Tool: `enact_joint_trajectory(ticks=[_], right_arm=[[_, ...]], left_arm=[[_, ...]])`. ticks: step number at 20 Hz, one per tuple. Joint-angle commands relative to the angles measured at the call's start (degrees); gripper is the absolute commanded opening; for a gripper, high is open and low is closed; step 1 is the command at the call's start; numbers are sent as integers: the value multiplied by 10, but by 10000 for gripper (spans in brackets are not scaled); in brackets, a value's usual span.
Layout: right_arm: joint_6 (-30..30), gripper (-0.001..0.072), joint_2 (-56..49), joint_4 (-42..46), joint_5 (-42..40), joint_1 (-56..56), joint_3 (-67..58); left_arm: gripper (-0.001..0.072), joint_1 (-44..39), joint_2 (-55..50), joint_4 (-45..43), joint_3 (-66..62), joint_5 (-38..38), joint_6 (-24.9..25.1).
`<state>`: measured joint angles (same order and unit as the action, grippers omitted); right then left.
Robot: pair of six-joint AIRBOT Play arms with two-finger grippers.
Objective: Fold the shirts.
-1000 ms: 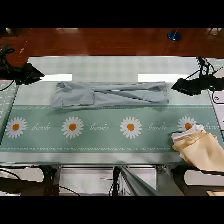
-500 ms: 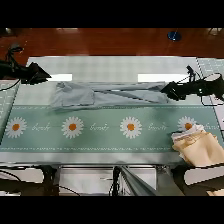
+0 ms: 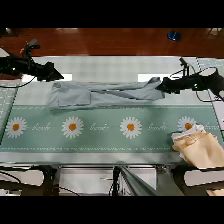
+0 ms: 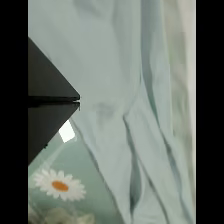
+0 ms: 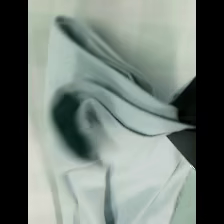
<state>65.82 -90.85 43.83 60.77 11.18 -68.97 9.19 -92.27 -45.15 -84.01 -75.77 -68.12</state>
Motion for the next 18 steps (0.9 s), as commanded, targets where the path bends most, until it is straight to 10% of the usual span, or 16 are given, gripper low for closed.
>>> enact_joint_trajectory(ticks=[1, 18], right_arm=[[12, 22, 97, 21, 27, 17, -5], [82, 22, 341, 90, 144, 26, -5]], left_arm=[[30, -67, 0, 62, 0, 31, -6], [30, -412, -108, 130, 0, 214, -127]])
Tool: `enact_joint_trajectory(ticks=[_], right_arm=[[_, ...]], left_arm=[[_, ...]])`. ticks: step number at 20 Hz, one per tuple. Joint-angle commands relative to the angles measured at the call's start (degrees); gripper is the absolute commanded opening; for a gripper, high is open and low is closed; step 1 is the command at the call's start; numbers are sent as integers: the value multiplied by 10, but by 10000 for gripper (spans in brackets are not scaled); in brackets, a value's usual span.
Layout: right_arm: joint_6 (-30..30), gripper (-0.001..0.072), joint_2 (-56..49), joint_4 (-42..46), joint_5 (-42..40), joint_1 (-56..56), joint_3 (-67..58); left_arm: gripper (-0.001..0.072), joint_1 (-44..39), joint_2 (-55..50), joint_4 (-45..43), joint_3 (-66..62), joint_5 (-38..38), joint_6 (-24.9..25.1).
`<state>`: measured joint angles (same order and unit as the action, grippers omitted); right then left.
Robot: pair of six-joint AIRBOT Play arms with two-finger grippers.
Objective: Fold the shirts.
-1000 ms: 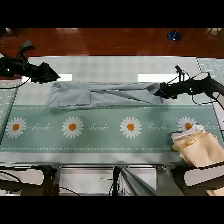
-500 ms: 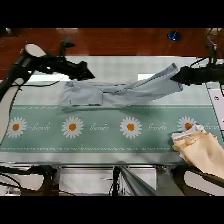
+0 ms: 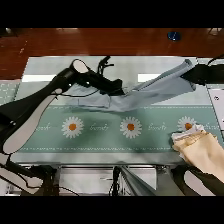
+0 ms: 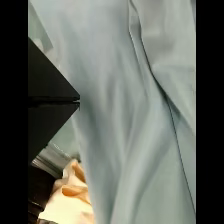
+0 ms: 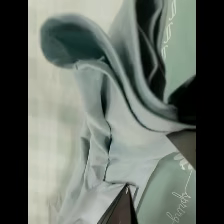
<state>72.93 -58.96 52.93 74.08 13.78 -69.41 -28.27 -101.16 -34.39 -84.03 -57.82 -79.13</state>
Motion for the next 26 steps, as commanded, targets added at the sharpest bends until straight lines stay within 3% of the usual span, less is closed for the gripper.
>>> enact_joint_trajectory(ticks=[1, 11, 14, 19, 26], right_arm=[[12, 22, 27, 0, 14, 0, 0], [16, 22, 52, -4, 31, 0, 0], [17, 22, 51, 2, 32, 0, 0], [32, 22, 51, 1, 41, -1, 0], [99, 22, 9, 42, -41, -143, 0]], left_arm=[[30, -47, -26, 28, 0, 52, -18], [29, -130, -120, 171, 0, 110, -17], [28, -112, -109, 173, -3, 118, 13], [28, 30, 12, 165, -3, 80, 92], [28, 327, 279, 89, -3, -64, 111]])
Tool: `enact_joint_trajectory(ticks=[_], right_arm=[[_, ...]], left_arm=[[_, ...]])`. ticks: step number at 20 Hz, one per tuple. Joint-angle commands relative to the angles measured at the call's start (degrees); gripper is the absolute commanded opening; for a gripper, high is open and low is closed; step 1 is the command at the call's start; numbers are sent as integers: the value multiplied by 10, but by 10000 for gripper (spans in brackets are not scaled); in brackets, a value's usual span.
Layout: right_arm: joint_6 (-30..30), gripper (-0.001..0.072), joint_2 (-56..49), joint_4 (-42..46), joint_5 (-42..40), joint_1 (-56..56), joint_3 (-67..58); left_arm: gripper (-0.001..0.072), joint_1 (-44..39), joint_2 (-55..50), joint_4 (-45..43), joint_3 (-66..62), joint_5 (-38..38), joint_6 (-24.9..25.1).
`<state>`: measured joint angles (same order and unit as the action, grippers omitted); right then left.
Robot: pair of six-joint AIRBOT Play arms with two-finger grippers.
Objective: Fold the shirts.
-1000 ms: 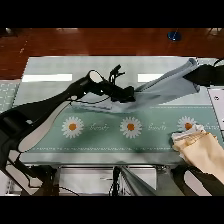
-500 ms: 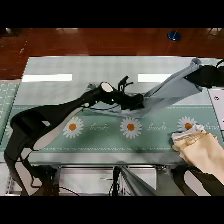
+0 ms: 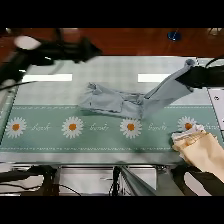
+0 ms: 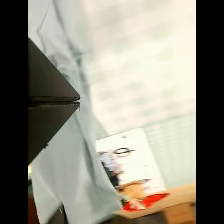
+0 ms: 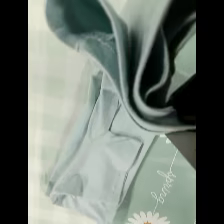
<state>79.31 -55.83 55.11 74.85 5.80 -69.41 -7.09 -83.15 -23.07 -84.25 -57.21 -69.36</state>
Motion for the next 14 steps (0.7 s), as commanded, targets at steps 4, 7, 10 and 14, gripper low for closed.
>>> enact_joint_trajectory(ticks=[4, 7, 10, 14], right_arm=[[78, 22, -93, 24, -178, -186, 0], [100, 22, -165, 23, -278, -274, 0], [119, 22, -242, -5, -371, -347, 0], [120, 22, -323, -76, -484, -414, 0]], left_arm=[[29, 284, 217, -31, 0, -170, 23], [29, 365, 267, -32, 0, -224, 29], [29, 366, 285, -31, 0, -224, 29], [29, 329, 284, -32, 9, -232, 29]])
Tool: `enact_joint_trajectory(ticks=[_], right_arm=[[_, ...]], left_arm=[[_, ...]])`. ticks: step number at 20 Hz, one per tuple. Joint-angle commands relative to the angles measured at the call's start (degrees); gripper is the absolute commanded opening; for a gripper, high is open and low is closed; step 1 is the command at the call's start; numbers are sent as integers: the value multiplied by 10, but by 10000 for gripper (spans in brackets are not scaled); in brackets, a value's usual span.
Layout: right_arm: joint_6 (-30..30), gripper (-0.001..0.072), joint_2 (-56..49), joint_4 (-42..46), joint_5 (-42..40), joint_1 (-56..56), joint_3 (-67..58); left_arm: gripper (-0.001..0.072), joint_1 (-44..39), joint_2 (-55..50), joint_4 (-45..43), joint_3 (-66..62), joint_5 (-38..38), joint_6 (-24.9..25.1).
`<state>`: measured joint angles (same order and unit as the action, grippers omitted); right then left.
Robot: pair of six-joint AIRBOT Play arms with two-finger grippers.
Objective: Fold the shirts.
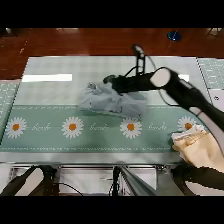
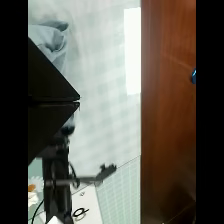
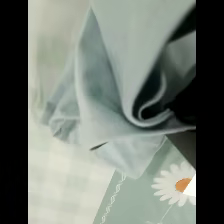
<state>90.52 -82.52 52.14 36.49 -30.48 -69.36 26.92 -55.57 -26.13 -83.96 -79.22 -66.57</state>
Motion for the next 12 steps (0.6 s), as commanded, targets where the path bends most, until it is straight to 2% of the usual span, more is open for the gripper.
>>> enact_joint_trajectory(ticks=[1, 5, 8, 9, 11, 12], right_arm=[[8, 22, -71, -61, -125, -62, 0], [8, 24, -115, -144, -169, -88, 0], [7, 80, -125, -163, -191, -105, 0], [7, 122, -125, -162, -210, -112, 0], [7, 389, -123, -184, -260, -126, -2], [7, 427, -119, -200, -277, -128, -4]], left_arm=[[29, -21, 8, -1, 12, -14, 2], [29, -59, 8, -1, 61, -14, 17], [29, -80, 8, -1, 121, -9, 30], [29, -86, 8, -1, 143, -3, 36], [29, -101, 8, -1, 187, 11, 44], [29, -109, 8, -1, 211, 17, 46]])
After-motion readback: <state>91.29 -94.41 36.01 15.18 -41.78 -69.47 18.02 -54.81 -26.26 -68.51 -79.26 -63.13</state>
